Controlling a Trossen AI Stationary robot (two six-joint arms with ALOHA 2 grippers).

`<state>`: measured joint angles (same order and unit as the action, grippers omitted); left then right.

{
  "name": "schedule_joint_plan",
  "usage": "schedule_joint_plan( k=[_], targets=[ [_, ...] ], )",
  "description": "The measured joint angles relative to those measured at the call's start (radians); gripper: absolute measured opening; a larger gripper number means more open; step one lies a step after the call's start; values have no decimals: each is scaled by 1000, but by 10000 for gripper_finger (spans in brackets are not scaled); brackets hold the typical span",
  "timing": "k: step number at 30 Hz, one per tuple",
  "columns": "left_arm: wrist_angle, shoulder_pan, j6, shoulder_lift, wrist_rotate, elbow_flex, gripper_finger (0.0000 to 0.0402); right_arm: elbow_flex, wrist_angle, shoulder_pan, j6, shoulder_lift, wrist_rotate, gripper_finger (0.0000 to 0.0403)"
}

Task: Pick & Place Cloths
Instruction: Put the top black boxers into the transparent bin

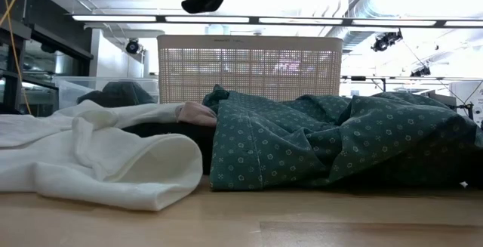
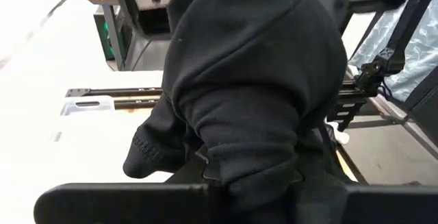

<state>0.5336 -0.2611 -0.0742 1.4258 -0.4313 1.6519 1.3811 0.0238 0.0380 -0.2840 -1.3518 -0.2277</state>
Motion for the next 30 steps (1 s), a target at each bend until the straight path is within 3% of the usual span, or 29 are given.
schedule_joint_plan(
  k=[4, 9, 15, 21, 24, 30],
  targets=[
    [39, 0, -8, -15, 42, 0, 35, 1, 95, 0, -3, 43, 26, 222],
    [145, -1, -51, -87, 295, -1, 35, 2, 231, 1, -51, 103, 15, 278],
    [299, -1, -54, -181, 685, 0, 35, 2, 290, 1, -106, 134, 6, 290],
    [513, -2, -56, -217, 954, 1, 35, 2, 316, 1, -108, 135, -8, 283],
    [622, -15, -56, -214, 1031, 1, 35, 2, 317, 1, -108, 135, -8, 282],
    [700, -128, -56, -214, 1025, -61, 35, 1, 318, 1, -108, 135, -8, 282]
  ],
)
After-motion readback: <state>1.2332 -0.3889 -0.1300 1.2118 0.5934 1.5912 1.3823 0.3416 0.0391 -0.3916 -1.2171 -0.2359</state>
